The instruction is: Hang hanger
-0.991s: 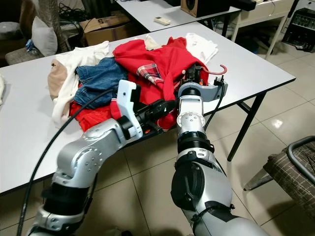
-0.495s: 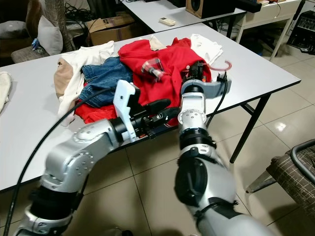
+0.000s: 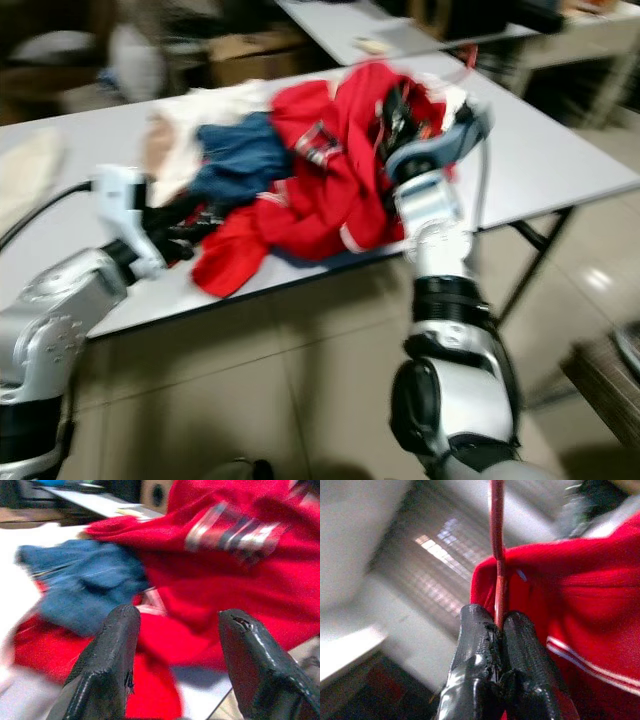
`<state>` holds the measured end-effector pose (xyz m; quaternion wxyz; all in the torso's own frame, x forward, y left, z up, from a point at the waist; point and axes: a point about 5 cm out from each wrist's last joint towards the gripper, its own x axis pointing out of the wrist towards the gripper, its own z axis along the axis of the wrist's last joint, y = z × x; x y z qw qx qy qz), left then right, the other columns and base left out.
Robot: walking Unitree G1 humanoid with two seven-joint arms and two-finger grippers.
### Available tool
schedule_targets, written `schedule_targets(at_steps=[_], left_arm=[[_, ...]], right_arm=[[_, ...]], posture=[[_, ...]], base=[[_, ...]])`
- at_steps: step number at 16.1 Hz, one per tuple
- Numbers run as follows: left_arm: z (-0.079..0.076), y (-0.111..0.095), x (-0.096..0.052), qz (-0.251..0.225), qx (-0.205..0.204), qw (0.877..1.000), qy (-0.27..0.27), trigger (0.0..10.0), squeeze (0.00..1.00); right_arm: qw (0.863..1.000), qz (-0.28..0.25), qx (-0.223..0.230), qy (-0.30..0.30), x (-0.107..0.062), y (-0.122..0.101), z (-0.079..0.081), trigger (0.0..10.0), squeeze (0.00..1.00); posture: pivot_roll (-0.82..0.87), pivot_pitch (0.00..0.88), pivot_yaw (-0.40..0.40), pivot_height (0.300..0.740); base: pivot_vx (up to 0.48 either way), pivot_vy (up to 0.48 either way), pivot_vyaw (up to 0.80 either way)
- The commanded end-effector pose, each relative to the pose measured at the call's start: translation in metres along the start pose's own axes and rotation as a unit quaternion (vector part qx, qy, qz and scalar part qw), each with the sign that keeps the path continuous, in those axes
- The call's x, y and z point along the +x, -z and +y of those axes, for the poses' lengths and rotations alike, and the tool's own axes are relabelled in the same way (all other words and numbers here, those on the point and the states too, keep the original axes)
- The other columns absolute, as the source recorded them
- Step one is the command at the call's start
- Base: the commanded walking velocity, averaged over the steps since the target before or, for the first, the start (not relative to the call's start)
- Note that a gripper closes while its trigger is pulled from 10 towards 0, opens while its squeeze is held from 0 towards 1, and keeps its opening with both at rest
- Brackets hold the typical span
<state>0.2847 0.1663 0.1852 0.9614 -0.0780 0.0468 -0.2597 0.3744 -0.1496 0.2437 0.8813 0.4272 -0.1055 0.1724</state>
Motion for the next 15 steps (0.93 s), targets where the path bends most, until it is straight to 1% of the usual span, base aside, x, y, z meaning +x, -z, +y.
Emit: schedule_targets(at_steps=[1, 2, 3, 4, 5, 6, 7, 8, 9, 10, 12, 13, 14, 15], left_arm=[[0.005, 0.001, -0.014, 0.006, 0.006, 1.000, -0.028, 10.0, 0.00], [0.005, 0.003, -0.019, 0.008, 0.004, 0.999, -0.036, 10.0, 0.00], [0.005, 0.004, -0.023, 0.007, -0.002, 0.999, -0.044, 10.0, 0.00], [0.005, 0.002, -0.023, 0.002, 0.003, 0.998, -0.058, 10.0, 0.00], [0.005, 0.001, -0.021, 0.001, 0.006, 0.998, -0.065, 10.0, 0.00], [0.003, 0.001, -0.019, 0.002, 0.008, 0.998, -0.067, 10.0, 0.00], [0.000, 0.001, -0.018, 0.006, 0.018, 0.998, -0.067, 10.0, 0.00], [-0.006, 0.002, -0.018, 0.010, 0.035, 0.998, -0.059, 10.0, 0.00], [-0.012, 0.000, -0.019, 0.001, 0.042, 0.998, -0.045, 10.0, 0.00], [-0.013, -0.001, -0.020, -0.008, 0.033, 0.999, -0.042, 10.0, 0.00], [-0.016, 0.001, -0.020, -0.013, 0.025, 0.999, -0.039, 10.0, 0.00], [-0.017, 0.004, -0.020, -0.007, 0.028, 0.999, -0.035, 10.0, 0.00], [-0.017, 0.009, -0.021, 0.002, 0.028, 0.999, -0.041, 10.0, 0.00], [-0.016, 0.011, -0.020, 0.003, 0.025, 0.999, -0.046, 10.0, 0.00]], right_arm=[[0.995, 0.016, -0.014, -0.095, -0.005, -0.014, 0.038, 10.0, 0.00], [0.992, 0.025, -0.014, -0.126, -0.011, -0.019, 0.049, 10.0, 0.00], [0.983, 0.038, -0.027, -0.177, -0.019, -0.026, 0.069, 10.0, 0.00], [0.969, 0.071, -0.044, -0.231, -0.031, -0.024, 0.092, 10.0, 0.00], [0.960, 0.099, -0.070, -0.253, -0.040, -0.017, 0.104, 10.0, 0.00], [0.956, 0.110, -0.093, -0.254, -0.044, -0.010, 0.108, 10.0, 0.00], [0.957, 0.109, -0.098, -0.252, -0.048, -0.009, 0.112, 10.0, 0.00], [0.958, 0.106, -0.092, -0.249, -0.053, -0.010, 0.117, 10.0, 0.00], [0.958, 0.112, -0.096, -0.244, -0.057, -0.009, 0.118, 10.0, 0.00], [0.957, 0.131, -0.118, -0.232, -0.063, -0.002, 0.111, 10.0, 0.00], [0.956, 0.161, -0.139, -0.202, -0.072, 0.013, 0.096, 10.0, 0.00], [0.955, 0.185, -0.155, -0.171, -0.077, 0.023, 0.082, 10.0, 0.00], [0.955, 0.208, -0.171, -0.121, -0.084, 0.035, 0.061, 10.0, 0.00], [0.957, 0.210, -0.168, -0.112, -0.085, 0.037, 0.057, 10.0, 0.00]], posture=[[-0.10, 0.000, 0.101, 0.740], [-0.10, 0.000, 0.100, 0.740], [-0.10, 0.000, 0.087, 0.740], [-0.09, 0.000, 0.072, 0.740], [-0.09, 0.000, 0.071, 0.740], [-0.09, 0.000, 0.073, 0.740], [-0.08, 0.000, 0.076, 0.740], [-0.08, 0.000, 0.080, 0.740], [-0.08, 0.000, 0.085, 0.740], [-0.08, 0.000, 0.085, 0.740], [-0.08, 0.000, 0.083, 0.740], [-0.09, 0.000, 0.078, 0.740], [-0.10, 0.000, 0.081, 0.740], [-0.10, 0.000, 0.083, 0.740]], base=[[0.000, 0.000, 0.79], [0.000, 0.000, 0.78], [0.000, 0.000, 0.77], [0.000, 0.000, 0.75], [0.000, 0.000, 0.74], [0.000, 0.000, 0.74], [0.000, 0.000, 0.74], [0.000, 0.000, 0.74], [0.000, 0.000, 0.74], [0.000, 0.000, 0.74], [0.000, 0.000, 0.74], [0.000, 0.000, 0.74], [0.000, 0.000, 0.74], [0.000, 0.000, 0.74]])
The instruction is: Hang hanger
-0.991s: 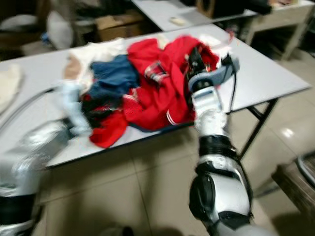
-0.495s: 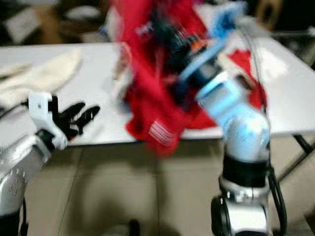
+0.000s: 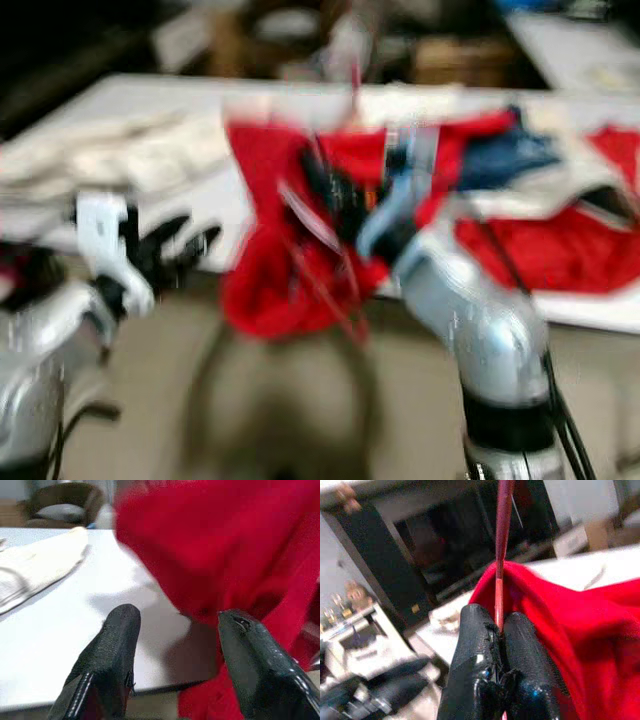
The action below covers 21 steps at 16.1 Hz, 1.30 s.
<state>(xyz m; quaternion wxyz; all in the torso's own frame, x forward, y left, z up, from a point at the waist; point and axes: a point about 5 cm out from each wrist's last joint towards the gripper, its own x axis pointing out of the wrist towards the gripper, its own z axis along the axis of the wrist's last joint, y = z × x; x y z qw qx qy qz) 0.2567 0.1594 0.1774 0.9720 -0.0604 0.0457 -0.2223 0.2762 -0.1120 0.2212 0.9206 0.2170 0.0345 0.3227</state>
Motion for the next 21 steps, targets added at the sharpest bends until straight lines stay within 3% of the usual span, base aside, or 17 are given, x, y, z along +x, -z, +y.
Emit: schedule_targets(at_steps=[1, 5, 8, 12, 13, 17, 21], left_arm=[[0.003, 0.002, 0.001, 0.005, 0.005, 1.000, -0.012, 10.0, 0.00], [-0.001, 0.008, 0.000, 0.009, 0.007, 1.000, -0.015, 10.0, 0.00], [0.010, 0.009, -0.001, -0.001, 0.012, 0.999, -0.048, 10.0, 0.00], [0.005, 0.006, 0.006, -0.020, 0.005, 0.999, -0.041, 10.0, 0.00], [0.005, 0.005, 0.006, -0.027, 0.005, 0.999, -0.040, 10.0, 0.00], [0.006, 0.005, 0.007, -0.029, 0.011, 0.999, -0.043, 10.0, 0.00], [0.012, -0.007, 0.001, -0.052, 0.029, 0.997, -0.040, 10.0, 0.00]], right_arm=[[1.000, -0.017, -0.008, -0.011, 0.002, -0.005, 0.007, 10.0, 0.00], [1.000, -0.022, 0.004, 0.000, -0.003, 0.004, 0.003, 10.0, 0.00], [0.999, -0.048, -0.002, -0.023, -0.002, 0.000, 0.008, 10.0, 0.00], [0.983, -0.170, -0.012, -0.067, -0.006, -0.051, 0.020, 10.0, 0.00], [0.969, -0.217, -0.021, -0.116, -0.011, -0.077, 0.035, 10.0, 0.00], [0.979, -0.183, -0.039, -0.082, -0.006, -0.065, 0.022, 10.0, 0.00], [0.980, -0.174, -0.033, -0.092, -0.003, -0.061, 0.022, 10.0, 0.00]], posture=[[-0.10, 0.000, 0.090, 0.740], [-0.07, 0.000, 0.081, 0.740], [-0.08, 0.000, 0.080, 0.740], [-0.08, 0.000, 0.081, 0.740], [-0.08, 0.000, 0.073, 0.740], [-0.07, 0.000, 0.063, 0.740], [-0.06, 0.000, 0.051, 0.740]], base=[[0.000, 0.000, 0.74], [0.000, 0.000, 0.75], [0.000, 0.000, 0.75], [0.000, 0.000, 0.74], [0.000, 0.000, 0.73], [0.000, 0.000, 0.73], [0.000, 0.000, 0.73]])
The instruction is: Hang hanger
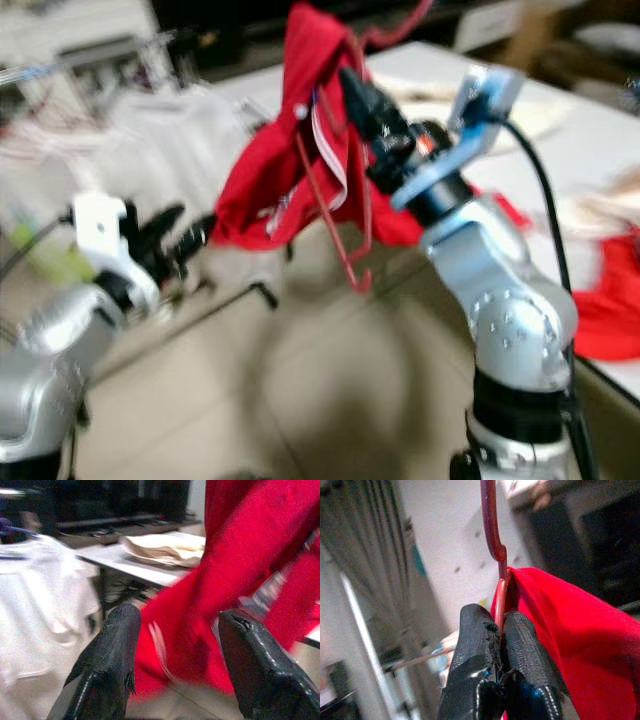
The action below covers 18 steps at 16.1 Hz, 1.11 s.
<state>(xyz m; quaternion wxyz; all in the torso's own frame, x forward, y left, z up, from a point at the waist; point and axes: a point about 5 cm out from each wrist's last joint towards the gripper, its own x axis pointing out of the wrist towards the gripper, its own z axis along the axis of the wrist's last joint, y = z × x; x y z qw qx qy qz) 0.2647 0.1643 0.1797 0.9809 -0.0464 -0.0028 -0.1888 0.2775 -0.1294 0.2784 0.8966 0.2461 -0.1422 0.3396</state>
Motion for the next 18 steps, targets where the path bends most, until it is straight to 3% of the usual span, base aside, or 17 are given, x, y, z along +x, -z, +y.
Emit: schedule_targets(at_steps=[1, 6, 7, 13, 15, 16, 18], left_arm=[[0.006, -0.005, -0.004, -0.009, 0.007, 1.000, -0.007, 10.0, 0.00], [0.007, -0.013, -0.007, -0.016, 0.027, 0.999, 0.026, 10.0, 0.00], [0.011, -0.010, -0.004, -0.010, 0.025, 1.000, 0.005, 10.0, 0.00], [0.030, 0.005, -0.004, 0.049, 0.057, 0.997, -0.027, 10.0, 0.00], [0.018, 0.014, 0.003, 0.061, 0.061, 0.996, 0.002, 10.0, 0.00], [0.002, 0.019, 0.010, 0.052, 0.057, 0.997, 0.029, 10.0, 0.00], [-0.008, 0.023, 0.017, 0.040, 0.049, 0.998, 0.028, 10.0, 0.00]], right_arm=[[1.000, -0.006, -0.003, -0.030, 0.005, -0.002, 0.009, 10.0, 0.00], [0.997, 0.046, -0.061, 0.029, 0.004, 0.017, -0.010, 10.0, 0.00], [0.993, 0.062, -0.081, 0.057, 0.002, 0.025, -0.020, 10.0, 0.00], [0.979, 0.123, -0.134, 0.092, -0.010, 0.054, -0.040, 10.0, 0.00], [0.971, 0.150, -0.147, 0.118, -0.019, 0.068, -0.049, 10.0, 0.00], [0.966, 0.163, -0.145, 0.141, -0.027, 0.078, -0.054, 10.0, 0.00], [0.964, 0.163, -0.130, 0.165, -0.032, 0.088, -0.058, 10.0, 0.00]], posture=[[-0.05, 0.000, 0.047, 0.740], [-0.06, 0.000, 0.038, 0.740], [-0.07, 0.000, 0.038, 0.740], [-0.07, 0.000, 0.045, 0.740], [-0.08, 0.000, 0.051, 0.740], [-0.08, 0.000, 0.055, 0.740], [-0.08, 0.000, 0.055, 0.740]], base=[[0.000, 0.000, 0.73], [0.000, 0.000, 0.73], [0.000, 0.000, 0.73], [0.000, 0.000, 0.73], [0.000, 0.000, 0.74], [0.000, 0.000, 0.74], [0.000, 0.000, 0.74]])
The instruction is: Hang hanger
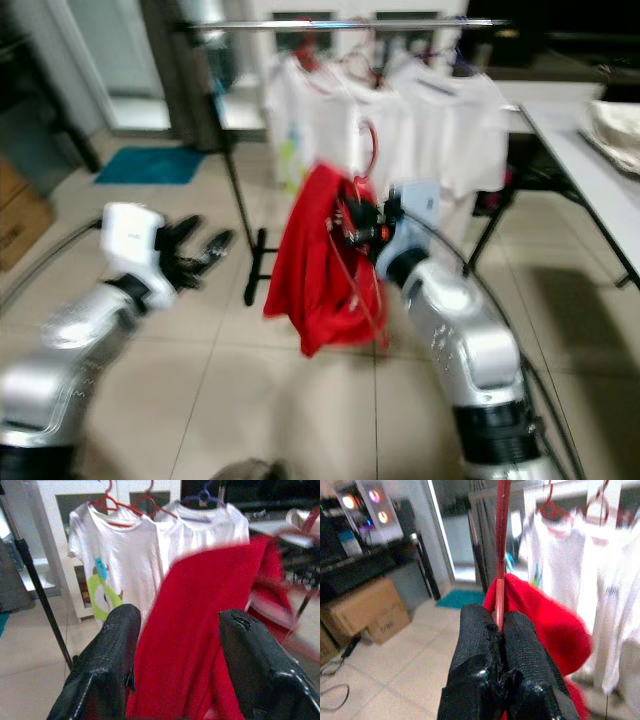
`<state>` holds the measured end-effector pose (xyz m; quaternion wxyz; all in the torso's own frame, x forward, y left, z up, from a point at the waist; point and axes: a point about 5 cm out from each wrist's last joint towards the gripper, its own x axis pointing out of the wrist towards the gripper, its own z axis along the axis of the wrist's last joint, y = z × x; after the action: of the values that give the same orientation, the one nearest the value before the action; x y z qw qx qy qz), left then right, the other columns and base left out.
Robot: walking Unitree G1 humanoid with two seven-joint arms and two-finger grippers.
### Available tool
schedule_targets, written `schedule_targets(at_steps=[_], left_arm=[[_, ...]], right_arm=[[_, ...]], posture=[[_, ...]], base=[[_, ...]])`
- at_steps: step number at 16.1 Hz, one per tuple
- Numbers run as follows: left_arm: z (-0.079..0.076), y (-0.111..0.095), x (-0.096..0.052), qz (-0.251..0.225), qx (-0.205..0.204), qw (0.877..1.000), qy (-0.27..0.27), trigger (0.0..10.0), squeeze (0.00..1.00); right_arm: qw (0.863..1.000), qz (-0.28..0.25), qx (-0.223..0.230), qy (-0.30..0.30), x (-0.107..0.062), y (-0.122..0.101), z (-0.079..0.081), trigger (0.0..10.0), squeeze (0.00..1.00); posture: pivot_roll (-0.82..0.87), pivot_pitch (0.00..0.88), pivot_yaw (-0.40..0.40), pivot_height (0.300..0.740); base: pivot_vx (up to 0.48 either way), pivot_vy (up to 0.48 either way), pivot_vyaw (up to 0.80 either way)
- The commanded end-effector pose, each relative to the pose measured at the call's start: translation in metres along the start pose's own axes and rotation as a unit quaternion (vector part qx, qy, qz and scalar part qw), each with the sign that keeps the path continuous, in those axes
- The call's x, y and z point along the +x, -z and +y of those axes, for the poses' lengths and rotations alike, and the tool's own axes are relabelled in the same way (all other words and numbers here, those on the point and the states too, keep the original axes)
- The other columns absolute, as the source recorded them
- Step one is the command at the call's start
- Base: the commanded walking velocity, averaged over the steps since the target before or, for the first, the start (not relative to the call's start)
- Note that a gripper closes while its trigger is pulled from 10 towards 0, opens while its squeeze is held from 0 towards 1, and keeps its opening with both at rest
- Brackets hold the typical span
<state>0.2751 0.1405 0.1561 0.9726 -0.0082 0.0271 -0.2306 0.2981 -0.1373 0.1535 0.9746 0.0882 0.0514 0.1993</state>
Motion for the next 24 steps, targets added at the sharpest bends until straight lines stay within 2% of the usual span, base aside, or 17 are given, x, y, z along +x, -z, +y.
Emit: schedule_targets(at_steps=[1, 4, 5, 6, 9, 12, 13, 15, 18, 19, 20, 22, 23, 24], left_arm=[[0.008, 0.000, 0.002, 0.001, 0.007, 1.000, -0.027, 10.0, 0.00], [0.009, 0.003, 0.007, 0.001, 0.006, 0.999, -0.036, 10.0, 0.00], [0.010, 0.004, 0.007, 0.004, -0.006, 0.999, -0.038, 10.0, 0.00], [0.013, 0.006, 0.007, 0.008, -0.017, 0.999, -0.047, 10.0, 0.00], [0.014, 0.007, 0.007, 0.006, -0.012, 0.999, -0.049, 10.0, 0.00], [0.019, 0.009, 0.006, 0.010, -0.019, 0.998, -0.057, 10.0, 0.00], [0.021, 0.009, 0.006, 0.013, -0.009, 0.999, -0.043, 10.0, 1.00], [0.024, 0.014, 0.010, 0.034, 0.017, 0.999, -0.021, 10.0, 1.00], [0.017, 0.027, 0.025, 0.060, 0.021, 0.997, 0.034, 10.0, 1.00], [0.011, 0.032, 0.030, 0.066, 0.021, 0.996, 0.064, 10.0, 0.00], [0.006, 0.036, 0.034, 0.068, 0.024, 0.994, 0.083, 10.0, 0.00], [0.006, 0.040, 0.050, 0.072, 0.043, 0.993, 0.080, 10.0, 0.00], [0.007, 0.040, 0.053, 0.071, 0.045, 0.993, 0.078, 10.0, 0.00], [0.013, 0.040, 0.063, 0.061, 0.066, 0.994, 0.060, 9.0, 0.00]], right_arm=[[0.999, -0.043, -0.003, -0.002, 0.003, -0.013, 0.004, 10.0, 0.00], [0.999, -0.048, 0.013, 0.003, 0.005, -0.011, 0.009, 10.0, 0.00], [0.998, -0.056, 0.030, 0.009, 0.005, -0.012, 0.008, 10.0, 0.00], [0.997, -0.059, 0.039, 0.015, 0.005, -0.013, 0.006, 10.0, 0.00], [0.997, -0.059, 0.040, 0.021, 0.006, -0.013, 0.003, 10.0, 0.00], [0.997, -0.066, 0.042, 0.017, 0.007, -0.017, 0.004, 10.0, 0.00], [0.996, -0.072, 0.047, 0.005, 0.008, -0.021, 0.007, 10.0, 0.00], [0.994, -0.082, 0.061, -0.024, 0.007, -0.029, 0.013, 10.0, 0.00], [0.990, -0.096, 0.078, -0.061, 0.006, -0.039, 0.023, 10.0, 0.00], [0.989, -0.101, 0.085, -0.072, 0.006, -0.043, 0.026, 10.0, 0.00], [0.987, -0.104, 0.088, -0.080, 0.006, -0.045, 0.028, 10.0, 0.00], [0.982, -0.114, 0.106, -0.107, 0.005, -0.054, 0.034, 10.0, 0.00], [0.981, -0.115, 0.109, -0.112, 0.005, -0.055, 0.035, 10.0, 0.00], [0.978, -0.120, 0.120, -0.124, 0.003, -0.060, 0.038, 10.0, 0.00]], posture=[[-0.08, 0.000, 0.056, 0.740], [-0.08, 0.000, 0.061, 0.740], [-0.08, 0.000, 0.061, 0.740], [-0.08, 0.000, 0.059, 0.740], [-0.07, 0.000, 0.052, 0.740], [-0.07, 0.000, 0.049, 0.740], [-0.07, 0.000, 0.050, 0.740], [-0.07, 0.000, 0.050, 0.740], [-0.08, 0.000, 0.045, 0.740], [-0.08, 0.000, 0.041, 0.740], [-0.08, 0.000, 0.038, 0.740], [-0.09, 0.000, 0.034, 0.740], [-0.10, 0.000, 0.036, 0.740], [-0.11, 0.000, 0.039, 0.740]], base=[[0.000, 0.000, 0.74], [0.000, -0.480, 0.25], [0.000, 0.000, 0.00], [0.000, 0.480, 0.00], [0.000, 0.480, 0.00], [0.000, 0.000, 0.00], [0.000, 0.000, 0.00], [0.000, 0.000, 0.00], [0.000, 0.000, 0.00], [0.000, 0.000, 0.00], [0.000, 0.000, 0.00], [0.000, 0.000, 0.00], [0.000, 0.000, 0.00], [0.000, 0.000, 0.00]])
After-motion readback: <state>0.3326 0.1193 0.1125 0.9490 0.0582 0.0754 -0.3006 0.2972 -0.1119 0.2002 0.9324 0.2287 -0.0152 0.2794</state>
